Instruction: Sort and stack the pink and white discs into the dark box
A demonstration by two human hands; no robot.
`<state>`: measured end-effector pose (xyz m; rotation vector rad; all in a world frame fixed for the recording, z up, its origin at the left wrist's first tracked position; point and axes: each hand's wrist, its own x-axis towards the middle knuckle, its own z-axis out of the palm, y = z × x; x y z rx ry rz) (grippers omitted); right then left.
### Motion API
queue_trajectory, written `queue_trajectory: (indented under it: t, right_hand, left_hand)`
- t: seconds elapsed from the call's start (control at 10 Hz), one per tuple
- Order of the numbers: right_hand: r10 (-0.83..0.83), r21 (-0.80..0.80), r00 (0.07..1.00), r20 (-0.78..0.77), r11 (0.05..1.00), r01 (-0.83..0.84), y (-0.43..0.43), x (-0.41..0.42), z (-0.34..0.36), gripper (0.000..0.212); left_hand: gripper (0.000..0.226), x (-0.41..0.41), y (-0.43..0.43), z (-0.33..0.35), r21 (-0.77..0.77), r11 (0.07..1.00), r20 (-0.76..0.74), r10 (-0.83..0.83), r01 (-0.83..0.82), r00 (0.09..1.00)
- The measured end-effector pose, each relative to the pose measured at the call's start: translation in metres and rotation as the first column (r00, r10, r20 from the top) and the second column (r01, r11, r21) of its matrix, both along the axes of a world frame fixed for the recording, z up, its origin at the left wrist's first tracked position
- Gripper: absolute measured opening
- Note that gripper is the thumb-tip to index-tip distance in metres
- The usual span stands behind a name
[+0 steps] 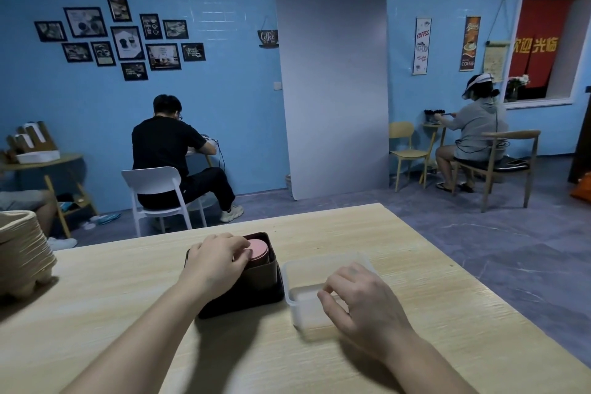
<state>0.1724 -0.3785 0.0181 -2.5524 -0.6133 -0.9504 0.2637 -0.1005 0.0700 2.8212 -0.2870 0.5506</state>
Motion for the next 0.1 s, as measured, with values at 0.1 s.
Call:
queue_trajectory:
  t: [0.1]
  right_hand:
    - [0.009,0.017,1.0,-0.002,1.0,-0.009,0.0005,0.0007,0.0006,0.023]
  left_hand:
    - [0.024,-0.009,-0.0018,-0.0052,-0.074,0.995,0.165,-0.059,0.072,0.985]
